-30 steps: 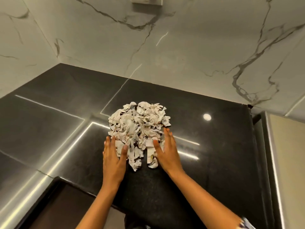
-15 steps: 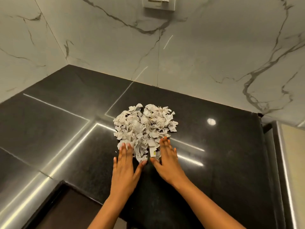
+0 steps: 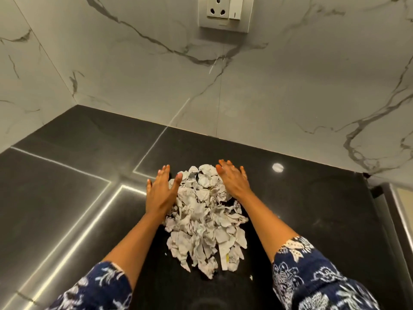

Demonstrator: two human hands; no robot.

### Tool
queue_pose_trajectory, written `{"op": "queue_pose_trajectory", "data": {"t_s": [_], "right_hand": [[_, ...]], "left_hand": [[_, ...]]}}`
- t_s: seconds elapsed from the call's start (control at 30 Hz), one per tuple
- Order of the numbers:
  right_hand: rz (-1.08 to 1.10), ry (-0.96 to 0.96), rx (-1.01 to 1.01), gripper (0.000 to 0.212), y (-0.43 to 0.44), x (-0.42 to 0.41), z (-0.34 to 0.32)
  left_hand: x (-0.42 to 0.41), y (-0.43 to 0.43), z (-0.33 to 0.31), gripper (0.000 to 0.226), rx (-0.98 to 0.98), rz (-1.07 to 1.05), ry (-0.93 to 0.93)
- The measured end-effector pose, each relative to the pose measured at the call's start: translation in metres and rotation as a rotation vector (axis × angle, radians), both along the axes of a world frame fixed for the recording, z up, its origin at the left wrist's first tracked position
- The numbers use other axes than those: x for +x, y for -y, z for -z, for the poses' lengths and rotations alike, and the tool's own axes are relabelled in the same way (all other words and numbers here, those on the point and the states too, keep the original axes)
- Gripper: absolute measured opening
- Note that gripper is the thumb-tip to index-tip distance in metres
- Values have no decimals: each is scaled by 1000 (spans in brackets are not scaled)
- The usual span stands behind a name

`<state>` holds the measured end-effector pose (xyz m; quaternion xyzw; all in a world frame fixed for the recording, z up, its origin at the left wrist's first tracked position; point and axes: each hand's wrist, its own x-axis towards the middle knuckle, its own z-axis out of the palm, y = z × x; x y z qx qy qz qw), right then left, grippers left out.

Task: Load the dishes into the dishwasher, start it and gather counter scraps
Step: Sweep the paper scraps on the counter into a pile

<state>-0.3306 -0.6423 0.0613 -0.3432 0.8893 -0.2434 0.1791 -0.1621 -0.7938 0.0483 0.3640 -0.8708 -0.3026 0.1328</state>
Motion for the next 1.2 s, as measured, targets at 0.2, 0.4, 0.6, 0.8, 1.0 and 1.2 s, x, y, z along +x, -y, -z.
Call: {"op": "queue_pose_trajectory", "data": {"t_s": [0.2, 0.4, 0.6, 0.8, 1.0, 1.2], "right_hand": [[-207, 56, -22, 94, -7, 11, -14], [66, 447, -357, 60, -34, 51, -34], [446, 228, -479, 64, -75, 102, -28], [315, 234, -384, 85, -38, 147, -2], [380, 178, -595, 42, -10, 149, -1], [462, 358, -755, 31, -7, 148, -4]], "left_hand": [[0, 7, -2, 112, 2, 253, 32], [29, 3, -16, 97, 397, 226, -183], [92, -40, -24, 79, 586, -16, -400], [68, -75, -10, 77, 390, -21, -338], [40, -87, -12, 58, 494, -78, -484], [31, -100, -24, 38, 710, -174, -661]]}}
